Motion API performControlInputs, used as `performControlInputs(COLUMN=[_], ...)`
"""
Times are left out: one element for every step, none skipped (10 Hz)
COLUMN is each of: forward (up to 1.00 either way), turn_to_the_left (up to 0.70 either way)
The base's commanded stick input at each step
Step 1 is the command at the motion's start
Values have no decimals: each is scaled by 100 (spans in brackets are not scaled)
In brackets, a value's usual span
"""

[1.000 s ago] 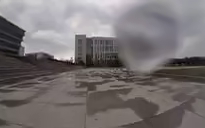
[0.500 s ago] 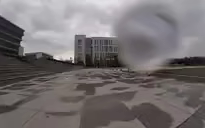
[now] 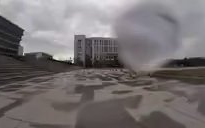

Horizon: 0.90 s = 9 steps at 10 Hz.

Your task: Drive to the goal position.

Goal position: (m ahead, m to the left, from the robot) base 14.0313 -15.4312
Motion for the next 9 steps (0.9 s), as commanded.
performControlInputs(forward=[70, 70, 70, 70, 70, 70, 70, 70, 70], turn_to_the_left=[0, 0, 0, 0, 0, 0, 0, 0, 0])
